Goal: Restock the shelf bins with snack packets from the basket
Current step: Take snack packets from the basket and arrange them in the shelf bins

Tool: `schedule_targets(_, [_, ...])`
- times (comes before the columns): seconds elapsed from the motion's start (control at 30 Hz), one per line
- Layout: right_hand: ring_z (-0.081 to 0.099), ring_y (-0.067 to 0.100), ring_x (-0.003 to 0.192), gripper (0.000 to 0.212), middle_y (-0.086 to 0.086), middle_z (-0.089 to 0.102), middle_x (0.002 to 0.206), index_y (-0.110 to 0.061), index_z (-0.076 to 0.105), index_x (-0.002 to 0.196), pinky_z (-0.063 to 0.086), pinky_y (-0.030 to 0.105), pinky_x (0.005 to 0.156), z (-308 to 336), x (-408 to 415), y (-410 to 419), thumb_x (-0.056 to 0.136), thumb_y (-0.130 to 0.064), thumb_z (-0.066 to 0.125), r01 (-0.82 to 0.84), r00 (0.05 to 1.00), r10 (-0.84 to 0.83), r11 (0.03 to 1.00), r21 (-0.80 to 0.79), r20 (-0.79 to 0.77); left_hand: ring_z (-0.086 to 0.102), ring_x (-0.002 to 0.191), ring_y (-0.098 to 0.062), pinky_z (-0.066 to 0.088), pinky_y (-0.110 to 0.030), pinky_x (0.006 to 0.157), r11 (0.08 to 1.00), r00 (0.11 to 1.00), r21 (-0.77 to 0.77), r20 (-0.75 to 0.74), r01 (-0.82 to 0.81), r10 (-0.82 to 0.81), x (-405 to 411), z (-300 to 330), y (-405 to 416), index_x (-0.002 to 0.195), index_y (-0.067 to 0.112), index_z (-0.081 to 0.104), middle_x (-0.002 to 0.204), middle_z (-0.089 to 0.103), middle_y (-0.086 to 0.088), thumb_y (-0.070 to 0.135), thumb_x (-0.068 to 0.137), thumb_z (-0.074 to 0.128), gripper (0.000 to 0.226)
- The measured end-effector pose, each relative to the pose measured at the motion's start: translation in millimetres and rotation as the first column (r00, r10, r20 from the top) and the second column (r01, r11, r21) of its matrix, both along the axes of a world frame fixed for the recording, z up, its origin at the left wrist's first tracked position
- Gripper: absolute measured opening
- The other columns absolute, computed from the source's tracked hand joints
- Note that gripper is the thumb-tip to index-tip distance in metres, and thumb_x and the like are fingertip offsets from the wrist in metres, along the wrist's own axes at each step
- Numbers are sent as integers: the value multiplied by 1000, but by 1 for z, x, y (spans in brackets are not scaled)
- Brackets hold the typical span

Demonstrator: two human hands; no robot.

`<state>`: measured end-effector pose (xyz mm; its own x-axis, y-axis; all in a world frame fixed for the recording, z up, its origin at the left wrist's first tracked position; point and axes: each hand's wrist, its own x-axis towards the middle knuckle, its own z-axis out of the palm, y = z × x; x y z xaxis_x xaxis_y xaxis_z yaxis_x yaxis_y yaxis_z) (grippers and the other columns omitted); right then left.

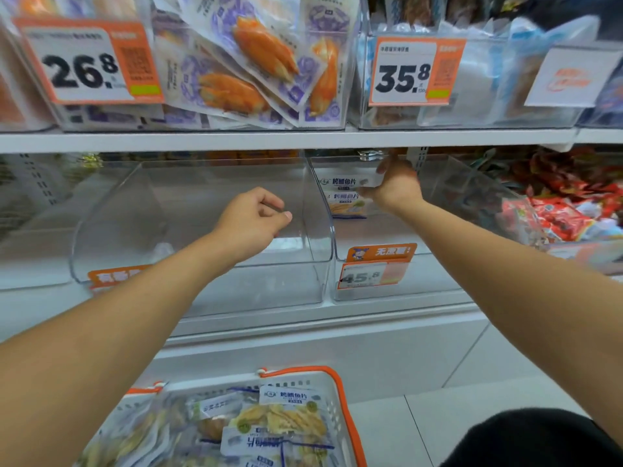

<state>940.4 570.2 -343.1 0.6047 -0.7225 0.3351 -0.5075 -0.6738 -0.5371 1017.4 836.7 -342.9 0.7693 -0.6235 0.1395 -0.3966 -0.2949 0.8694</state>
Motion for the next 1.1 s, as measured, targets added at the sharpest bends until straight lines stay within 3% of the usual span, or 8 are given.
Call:
schedule_targets(0.13, [58, 33, 104, 48, 13, 58, 117, -11, 57, 109, 48, 36, 81, -3, -26, 29, 80, -40, 81, -43, 996, 32, 991, -124, -87, 64, 71, -16, 43, -25, 57, 1000, 1000, -3, 2, 28, -28, -15, -9, 23, 102, 19, 62, 88, 70, -3, 26, 90, 70, 16])
schedule_targets(0.3, [59, 32, 111, 61, 12, 56, 131, -13, 56, 128, 58, 37, 83, 13, -21, 14, 76, -26, 86, -94, 923, 137, 987, 134, -360, 64, 71, -18, 44, -23, 53, 999, 999, 7, 10, 44, -44, -21, -2, 34, 101, 15, 63, 85, 67, 0, 23, 90, 70, 15])
schedule_targets(0.47, [45, 35, 134, 93, 6, 35, 156, -31, 29, 155, 59, 44, 89, 6, 0, 2, 79, -31, 83, -173, 623, 346, 936, 308, -701, 62, 68, -15, 45, -21, 52, 995, 995, 56, 42, 85, -87, -13, 8, 21, 103, 11, 64, 88, 67, -9, 21, 92, 68, 16])
schedule_targets(0.57, [53, 32, 125, 94, 6, 35, 156, -36, 19, 157, 60, 41, 88, -16, 11, -12, 84, -32, 78, -231, 511, 392, 920, 317, -765, 62, 67, -15, 45, -20, 50, 994, 995, 49, 18, 99, -100, -8, 4, 8, 103, 10, 63, 87, 67, -9, 20, 92, 68, 16])
schedule_targets(0.73, [59, 29, 112, 104, 6, 37, 150, -35, 21, 156, 62, 33, 77, -33, 25, -31, 76, -25, 86, -307, 510, 440, 896, 321, -739, 63, 69, -10, 46, -18, 48, 992, 994, 61, 6, 107, -107, 8, -5, -10, 103, 15, 62, 89, 68, -6, 23, 92, 67, 15])
schedule_targets(0.87, [70, 20, 85, 81, 5, 56, 121, -31, 27, 154, 61, 27, 65, -36, 23, -39, 88, -23, 72, -401, 542, 413, 892, 207, -732, 63, 71, -12, 46, -20, 49, 996, 996, 35, -33, 82, -81, 17, -10, -20, 109, 11, 61, 86, 65, -4, 21, 94, 64, 18])
schedule_targets(1.0, [51, 27, 128, 94, 4, 44, 150, -29, 24, 155, 45, 37, 106, -43, 18, -37, 79, -45, 78, -463, 559, 425, 872, 157, -712, 62, 70, -12, 45, -19, 49, 997, 995, 29, -78, 67, -65, 20, -15, -23, 109, 11, 61, 87, 65, -5, 20, 95, 63, 16])
schedule_targets(1.1, [40, 24, 140, 96, -1, 38, 155, -25, 26, 155, 30, 35, 116, -37, 17, -35, 79, -59, 74, -474, 538, 416, 869, 144, -733, 63, 72, -13, 45, -21, 51, 997, 995, 38, -86, 63, -60, 20, -18, -21, 107, 13, 61, 88, 67, -5, 21, 95, 64, 15])
